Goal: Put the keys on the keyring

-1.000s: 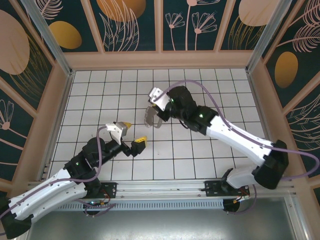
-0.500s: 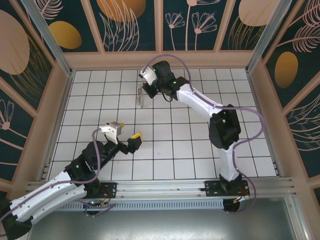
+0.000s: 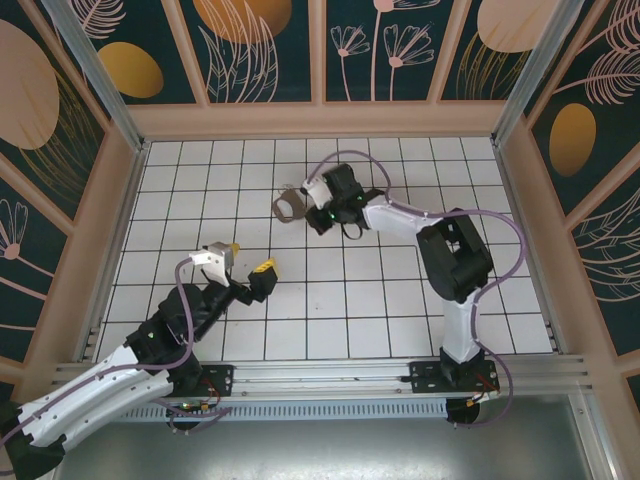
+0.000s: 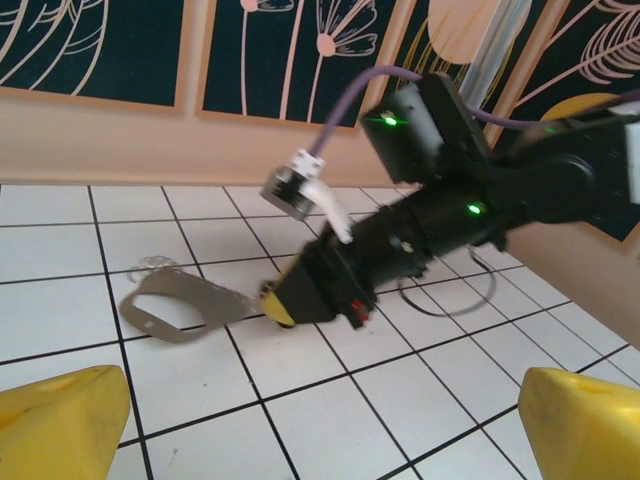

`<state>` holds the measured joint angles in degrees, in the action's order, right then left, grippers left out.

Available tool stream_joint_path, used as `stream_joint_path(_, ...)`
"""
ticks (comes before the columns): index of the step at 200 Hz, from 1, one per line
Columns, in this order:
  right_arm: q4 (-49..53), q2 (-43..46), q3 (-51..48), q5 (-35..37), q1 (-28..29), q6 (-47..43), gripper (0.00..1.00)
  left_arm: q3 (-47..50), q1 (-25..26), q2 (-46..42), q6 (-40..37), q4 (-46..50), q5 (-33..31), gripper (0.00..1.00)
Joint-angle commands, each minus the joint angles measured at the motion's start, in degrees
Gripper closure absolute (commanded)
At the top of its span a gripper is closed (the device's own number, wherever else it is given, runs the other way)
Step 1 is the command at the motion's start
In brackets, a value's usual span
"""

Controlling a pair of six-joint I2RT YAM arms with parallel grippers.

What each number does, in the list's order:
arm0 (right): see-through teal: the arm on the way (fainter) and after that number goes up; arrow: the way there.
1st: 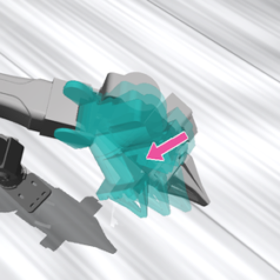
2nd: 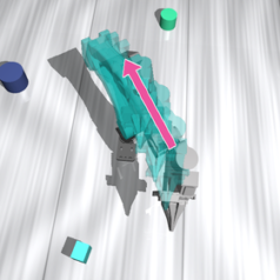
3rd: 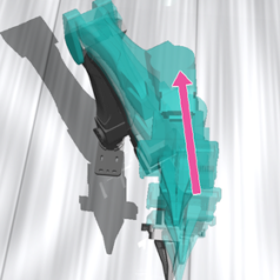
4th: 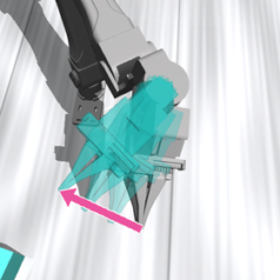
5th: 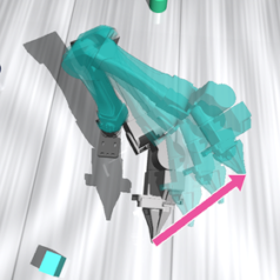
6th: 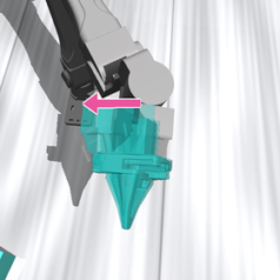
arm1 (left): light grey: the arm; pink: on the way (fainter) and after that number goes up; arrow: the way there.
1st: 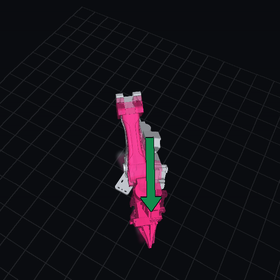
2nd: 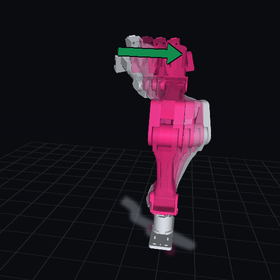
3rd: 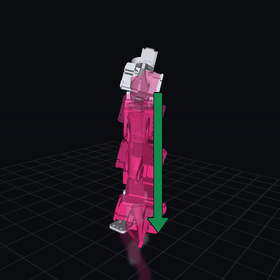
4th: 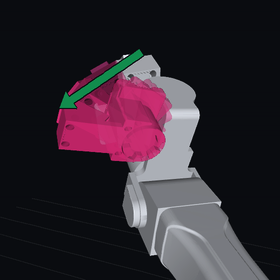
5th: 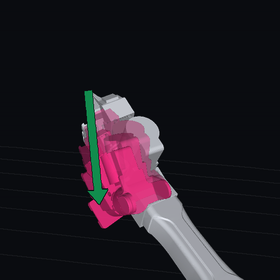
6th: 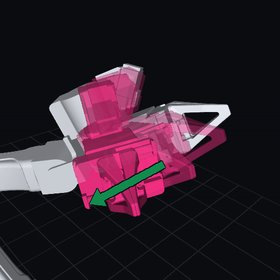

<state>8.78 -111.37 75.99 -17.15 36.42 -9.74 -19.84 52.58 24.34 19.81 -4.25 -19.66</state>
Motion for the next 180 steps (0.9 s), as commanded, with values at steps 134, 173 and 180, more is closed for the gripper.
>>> stream_joint_path(134,-18.4,52.1,-40.1,10.8,-4.8,8.2,0.01,-7.0,-2.2,20.2,-4.3,-9.2,-5.6,0.01)
stream_joint_path(173,-30.0,62.8,-51.7,14.3,-15.7,9.8,0.01,-15.1,-15.8,35.5,-1.3,-11.2,-1.2,0.01)
stream_joint_path(180,-32.9,64.4,-54.1,15.2,-18.1,11.0,0.01,-16.8,-17.9,38.6,-0.5,-10.4,-2.3,0.01)
